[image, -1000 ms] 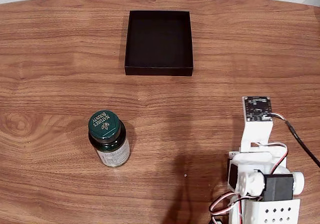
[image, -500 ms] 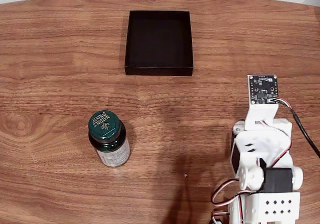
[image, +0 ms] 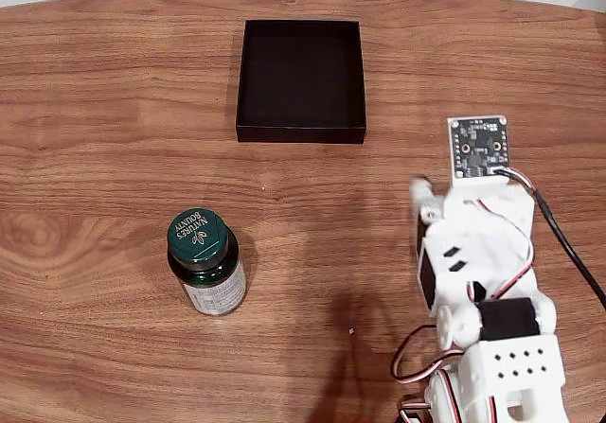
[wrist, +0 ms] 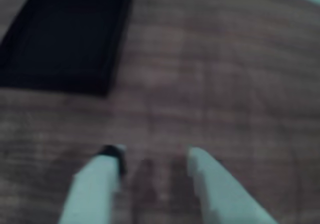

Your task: Pick up the pill bottle and place it in the black box.

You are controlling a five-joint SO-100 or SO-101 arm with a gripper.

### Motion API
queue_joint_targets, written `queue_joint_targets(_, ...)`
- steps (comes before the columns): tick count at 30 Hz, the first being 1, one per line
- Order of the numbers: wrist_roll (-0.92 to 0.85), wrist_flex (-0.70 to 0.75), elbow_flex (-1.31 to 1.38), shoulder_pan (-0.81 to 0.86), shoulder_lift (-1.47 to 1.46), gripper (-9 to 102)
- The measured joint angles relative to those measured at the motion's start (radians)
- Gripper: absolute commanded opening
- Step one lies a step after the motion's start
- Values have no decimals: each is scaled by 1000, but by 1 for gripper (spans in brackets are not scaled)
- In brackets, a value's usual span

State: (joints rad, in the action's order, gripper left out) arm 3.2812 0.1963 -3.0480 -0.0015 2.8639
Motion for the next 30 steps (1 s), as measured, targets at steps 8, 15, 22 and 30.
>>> queue_joint_targets(8, 153, 110, 149, -77, -216, 42)
queue_joint_targets(15, 112, 497, 350, -195, -233, 41)
queue_joint_targets(22, 103, 815, 471, -314, -236, 40)
queue_joint_targets(30, 31, 1026, 529, -491, -232, 42)
